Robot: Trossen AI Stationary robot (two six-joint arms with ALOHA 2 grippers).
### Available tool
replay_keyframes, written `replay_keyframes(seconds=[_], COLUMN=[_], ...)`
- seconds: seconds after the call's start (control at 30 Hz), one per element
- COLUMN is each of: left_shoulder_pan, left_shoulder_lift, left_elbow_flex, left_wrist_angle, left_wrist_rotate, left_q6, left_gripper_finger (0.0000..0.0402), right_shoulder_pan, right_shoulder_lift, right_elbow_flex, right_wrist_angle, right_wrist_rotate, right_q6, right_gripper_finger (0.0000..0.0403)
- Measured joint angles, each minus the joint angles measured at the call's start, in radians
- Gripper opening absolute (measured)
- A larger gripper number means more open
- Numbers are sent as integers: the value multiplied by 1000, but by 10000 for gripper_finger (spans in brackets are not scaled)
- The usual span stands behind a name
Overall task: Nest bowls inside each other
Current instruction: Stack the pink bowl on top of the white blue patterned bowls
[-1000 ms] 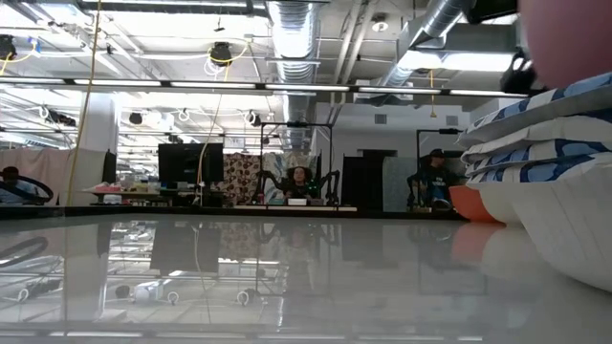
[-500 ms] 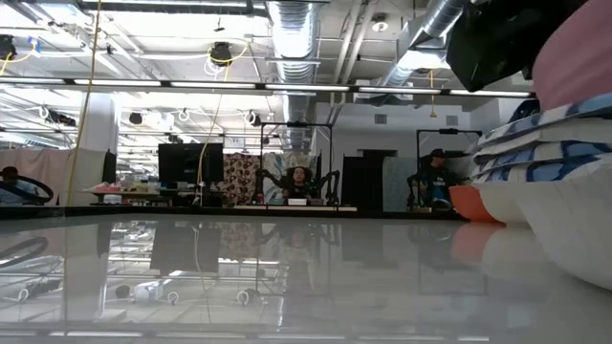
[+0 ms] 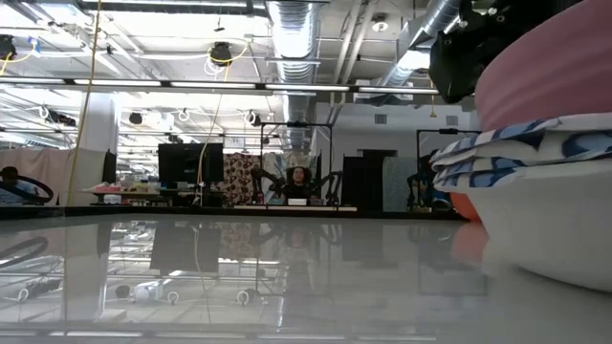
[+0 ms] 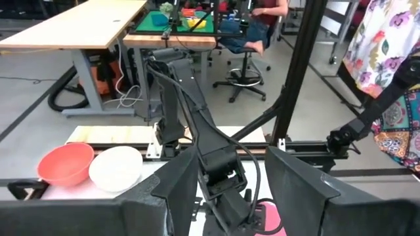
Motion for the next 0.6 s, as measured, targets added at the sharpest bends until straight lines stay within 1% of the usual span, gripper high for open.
replay_keyframes(seconds=[0.07,0.33,0.5,0.6], left_shoulder_pan=[3,3,4,4], left_shoulder_lift=[0,0,0,0], left_elbow_flex=[0,0,0,0], left_wrist_angle=[-1,-14,-30,-28], left_wrist_rotate=[-11,-21,-41,-49], left_q6=[-2,17,48,52], left_gripper_finger=[167,167,167,167], right_shoulder_pan=[0,-6,-6,-9], right_shoulder_lift=[0,-1,-1,0], right_elbow_flex=[0,0,18,48], right_wrist_angle=[-6,-16,-62,-99], right_wrist_rotate=[20,34,45,91], right_q6=[0,5,17,16], right_gripper_finger=[45,46,45,44])
